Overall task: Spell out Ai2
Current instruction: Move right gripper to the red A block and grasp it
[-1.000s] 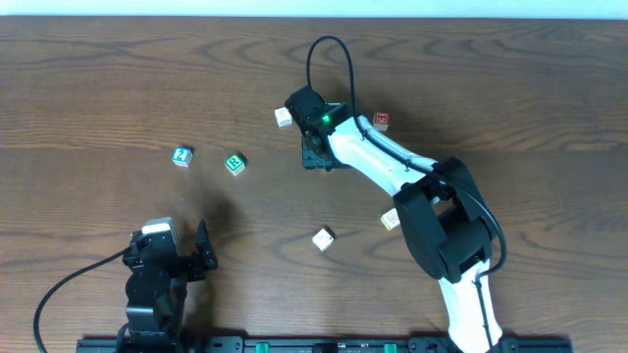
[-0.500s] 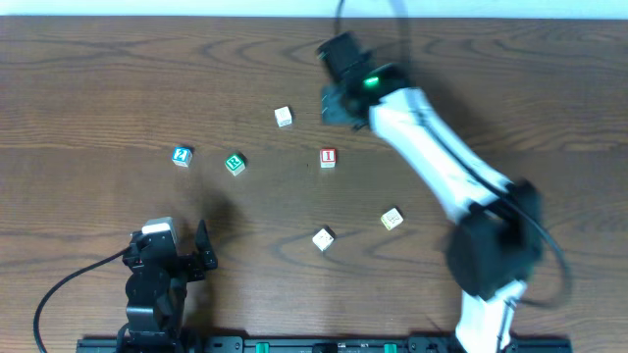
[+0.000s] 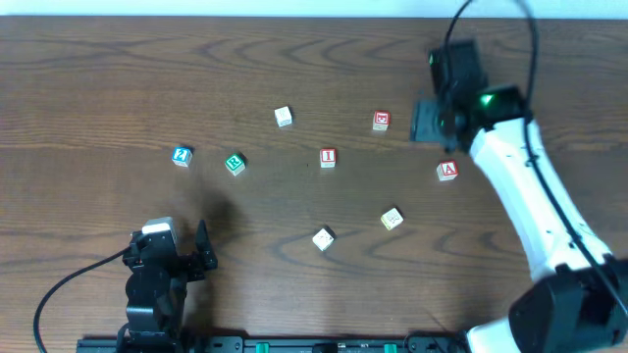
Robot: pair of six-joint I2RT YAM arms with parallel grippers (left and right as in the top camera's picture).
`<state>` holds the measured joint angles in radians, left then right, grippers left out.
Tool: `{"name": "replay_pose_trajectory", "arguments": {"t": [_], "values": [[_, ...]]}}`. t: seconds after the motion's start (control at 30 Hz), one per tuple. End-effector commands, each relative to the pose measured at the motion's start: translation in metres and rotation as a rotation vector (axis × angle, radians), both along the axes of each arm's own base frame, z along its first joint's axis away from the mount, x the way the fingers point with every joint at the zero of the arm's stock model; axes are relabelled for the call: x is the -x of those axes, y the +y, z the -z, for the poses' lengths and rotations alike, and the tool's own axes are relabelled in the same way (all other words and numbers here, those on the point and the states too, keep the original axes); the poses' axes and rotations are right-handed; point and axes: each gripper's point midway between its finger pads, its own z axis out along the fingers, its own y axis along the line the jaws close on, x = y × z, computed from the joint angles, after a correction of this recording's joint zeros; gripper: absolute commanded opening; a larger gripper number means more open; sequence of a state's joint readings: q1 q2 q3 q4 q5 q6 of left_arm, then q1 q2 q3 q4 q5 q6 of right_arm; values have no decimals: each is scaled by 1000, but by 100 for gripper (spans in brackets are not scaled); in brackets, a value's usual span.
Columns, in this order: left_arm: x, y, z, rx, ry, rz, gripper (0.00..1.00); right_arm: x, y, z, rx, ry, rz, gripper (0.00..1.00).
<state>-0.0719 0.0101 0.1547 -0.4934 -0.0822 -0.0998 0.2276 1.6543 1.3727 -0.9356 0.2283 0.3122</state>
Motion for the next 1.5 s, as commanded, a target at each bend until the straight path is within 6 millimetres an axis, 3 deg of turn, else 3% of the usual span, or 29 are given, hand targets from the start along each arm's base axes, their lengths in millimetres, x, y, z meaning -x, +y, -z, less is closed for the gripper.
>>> {"name": "replay_pose_trajectory", "arguments": {"t": [0.0,0.07,0.27,0.4,0.63,0.93,1.23,1.47], "values": [[0,2,7,-15,15,-3,96,19,-10,25,38,38,-55,74],[0,2,7,-16,15,-3,95,24,-17,41,52,55,-70,75],[0,2,7,-15,15,-3,95,28,-49,67,54,69,-59,74],[0,2,7,-16,15,-3,95,29,-56,83,-31,58,-63,72],[0,2,7,-16,15,-3,95,23,-52,89,-51,28,-159,70],[0,2,7,-15,15,-3,95,23,-50,117,-53,75,-174,70],[0,2,7,-16,15,-3,95,23,-53,130,-42,99,-171,66],[0,2,7,-15,15,-3,95,26,-53,139,-44,127,-170,49]]}}
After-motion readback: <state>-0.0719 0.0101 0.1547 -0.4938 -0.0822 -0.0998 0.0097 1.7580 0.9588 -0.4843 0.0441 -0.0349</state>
